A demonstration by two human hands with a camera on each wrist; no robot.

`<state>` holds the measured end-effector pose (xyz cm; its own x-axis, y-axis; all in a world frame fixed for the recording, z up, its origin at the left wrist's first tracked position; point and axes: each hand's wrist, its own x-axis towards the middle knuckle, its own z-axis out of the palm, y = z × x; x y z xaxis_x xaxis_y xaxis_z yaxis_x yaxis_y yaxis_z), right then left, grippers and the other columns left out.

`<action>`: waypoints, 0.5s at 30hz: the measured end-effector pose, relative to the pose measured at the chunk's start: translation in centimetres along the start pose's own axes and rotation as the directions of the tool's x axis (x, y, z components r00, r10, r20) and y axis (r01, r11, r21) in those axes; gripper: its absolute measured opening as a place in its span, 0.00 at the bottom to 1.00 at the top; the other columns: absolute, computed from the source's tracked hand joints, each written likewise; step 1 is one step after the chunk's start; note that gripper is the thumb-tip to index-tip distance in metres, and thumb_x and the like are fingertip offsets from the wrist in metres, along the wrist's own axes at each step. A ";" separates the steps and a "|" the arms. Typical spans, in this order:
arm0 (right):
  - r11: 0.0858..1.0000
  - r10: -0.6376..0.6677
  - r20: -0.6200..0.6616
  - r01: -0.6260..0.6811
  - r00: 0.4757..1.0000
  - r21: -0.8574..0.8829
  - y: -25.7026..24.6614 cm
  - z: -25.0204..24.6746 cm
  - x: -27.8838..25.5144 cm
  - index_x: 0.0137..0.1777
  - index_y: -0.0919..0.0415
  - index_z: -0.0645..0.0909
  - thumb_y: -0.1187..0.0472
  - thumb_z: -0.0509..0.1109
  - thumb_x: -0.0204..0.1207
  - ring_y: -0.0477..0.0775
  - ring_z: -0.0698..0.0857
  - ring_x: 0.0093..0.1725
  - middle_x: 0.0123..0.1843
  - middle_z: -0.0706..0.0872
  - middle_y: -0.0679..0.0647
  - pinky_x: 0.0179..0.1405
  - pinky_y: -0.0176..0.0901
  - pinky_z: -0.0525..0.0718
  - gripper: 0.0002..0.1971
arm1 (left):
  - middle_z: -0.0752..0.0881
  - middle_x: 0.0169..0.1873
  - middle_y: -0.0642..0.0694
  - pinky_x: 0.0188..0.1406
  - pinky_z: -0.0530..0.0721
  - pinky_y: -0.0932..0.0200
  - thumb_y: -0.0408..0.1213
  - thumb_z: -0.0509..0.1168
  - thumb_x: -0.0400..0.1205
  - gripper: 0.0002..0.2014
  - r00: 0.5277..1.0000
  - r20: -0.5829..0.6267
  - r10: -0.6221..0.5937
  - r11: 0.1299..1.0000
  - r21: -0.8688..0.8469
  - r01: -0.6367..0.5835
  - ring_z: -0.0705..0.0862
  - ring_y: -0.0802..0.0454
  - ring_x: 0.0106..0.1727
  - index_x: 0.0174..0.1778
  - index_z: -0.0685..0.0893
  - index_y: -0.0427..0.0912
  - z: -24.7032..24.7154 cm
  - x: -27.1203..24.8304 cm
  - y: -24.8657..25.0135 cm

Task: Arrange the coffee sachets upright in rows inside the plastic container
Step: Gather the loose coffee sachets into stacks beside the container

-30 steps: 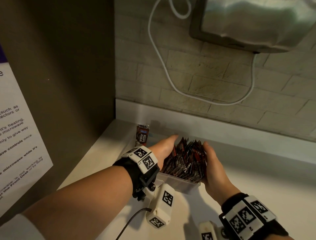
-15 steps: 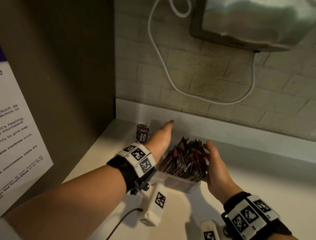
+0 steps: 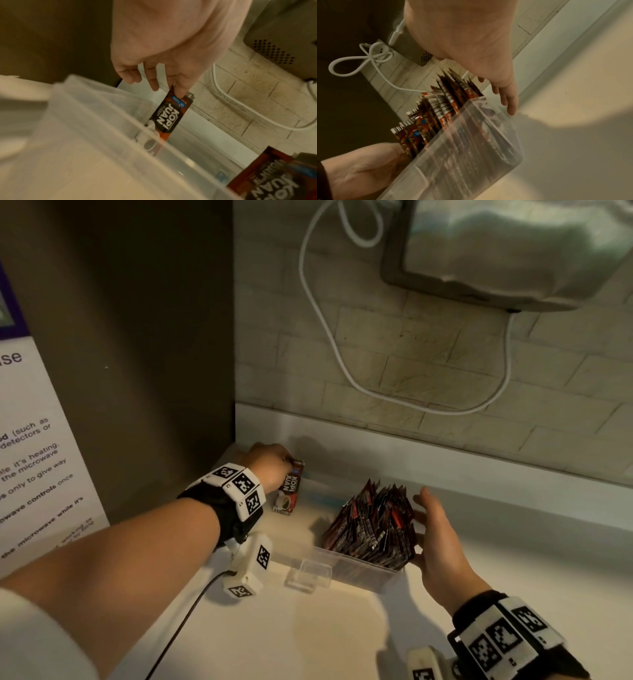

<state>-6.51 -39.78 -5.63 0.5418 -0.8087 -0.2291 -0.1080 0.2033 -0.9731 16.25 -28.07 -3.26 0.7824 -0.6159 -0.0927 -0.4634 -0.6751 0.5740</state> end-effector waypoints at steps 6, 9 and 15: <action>1.000 0.004 -0.004 -0.004 1.000 0.002 0.1 -0.3 0.0 0.74 0.50 0.67 0.38 0.54 0.81 0.58 0.80 0.63 0.69 0.76 0.52 0.61 0.62 0.78 0.26 | 0.85 0.55 0.44 0.62 0.79 0.49 0.49 0.63 0.78 0.05 0.973 0.114 0.203 0.963 -0.202 -0.177 0.81 0.41 0.58 0.47 0.82 0.66 2.2 -0.4 1.6; 1.000 0.010 0.002 -0.010 1.000 0.005 0.1 0.0 -0.2 0.71 0.50 0.69 0.39 0.54 0.81 0.55 0.81 0.61 0.67 0.78 0.51 0.59 0.60 0.79 0.24 | 0.83 0.55 0.43 0.36 0.77 0.72 0.29 0.60 0.85 0.13 0.939 0.196 0.284 0.922 -0.325 -0.211 0.81 0.52 0.43 0.63 0.81 0.43 2.6 -2.7 3.5; 1.000 0.021 0.032 -0.021 0.999 -0.014 0.2 0.1 -0.5 0.66 0.45 0.72 0.37 0.54 0.81 0.55 0.82 0.61 0.63 0.81 0.46 0.61 0.61 0.81 0.20 | 0.74 0.30 0.48 0.11 0.65 0.67 0.31 0.51 0.89 0.16 0.945 0.271 0.183 0.831 -0.556 -0.002 0.68 0.61 0.13 0.68 0.75 0.48 5.0 -4.5 4.4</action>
<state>-6.71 -39.27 -5.67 0.5654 -0.7863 -0.2491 -0.1308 0.2127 -0.9683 8.62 -30.34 -4.42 0.5414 -0.8159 -0.2029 -0.1554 -0.3343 0.9296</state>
